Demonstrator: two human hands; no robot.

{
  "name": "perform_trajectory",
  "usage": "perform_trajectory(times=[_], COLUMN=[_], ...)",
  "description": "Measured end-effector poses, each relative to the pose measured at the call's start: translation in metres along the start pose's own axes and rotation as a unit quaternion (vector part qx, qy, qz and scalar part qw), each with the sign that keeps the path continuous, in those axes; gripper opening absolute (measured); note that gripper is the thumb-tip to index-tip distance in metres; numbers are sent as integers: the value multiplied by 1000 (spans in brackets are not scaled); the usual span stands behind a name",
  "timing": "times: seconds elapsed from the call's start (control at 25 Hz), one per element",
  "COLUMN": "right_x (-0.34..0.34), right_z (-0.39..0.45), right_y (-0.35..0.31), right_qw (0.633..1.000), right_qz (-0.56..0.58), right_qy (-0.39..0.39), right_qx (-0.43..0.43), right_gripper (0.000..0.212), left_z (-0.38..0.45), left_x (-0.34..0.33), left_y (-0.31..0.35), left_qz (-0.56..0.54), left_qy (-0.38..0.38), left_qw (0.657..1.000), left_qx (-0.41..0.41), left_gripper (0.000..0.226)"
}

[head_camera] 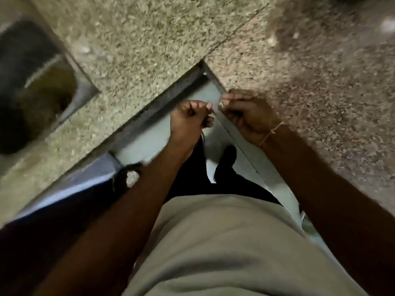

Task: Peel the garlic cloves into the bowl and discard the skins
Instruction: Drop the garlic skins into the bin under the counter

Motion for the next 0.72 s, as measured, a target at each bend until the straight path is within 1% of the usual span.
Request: perform_trajectory(times=[0.08, 0.2, 0.32, 0.4, 0.56, 0.68, 0.72], right_x=[-25, -73, -122, -146, -191, -212, -214], right_z=[-4, -16, -38, -57, -97, -120, -122], right_y=[30, 93, 168, 217, 316, 392, 412], right_qw=[997, 984, 963, 951, 938, 931, 928], right_qz=[-50, -119, -179, -202, -223, -249, -261], right_qy=[-42, -101, -154, -178, -196, -181, -176], right_qx=[-30, -81, -128, -151, -182, -199, -201], right_gripper=[17, 19, 19, 20, 21, 19, 19], left_z=[-24, -62, -104, -132, -182, -206, -209], left_x=[38, 117, 200, 246, 332, 390, 403], left_y=[-16, -50, -97, -128, -191, -250, -268], left_qz=[-37, -107, -176, -219, -258, -280, -295], left_qy=[41, 127, 214, 253, 287, 316, 326], left_qw=[998, 986, 961, 942, 922, 906, 898], left_qx=[8, 19, 23, 25, 28, 32, 37], left_gripper=[15, 9, 16, 14, 16, 24, 23])
Point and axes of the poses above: each hand's wrist, its own z-axis towards the middle knuckle, its own x-axis out of the back of the hand, y = z × x, the point moved 10 cm from there along z, towards the middle knuckle, and after that the axes turned 1 degree about x, right-handed, at the moved point
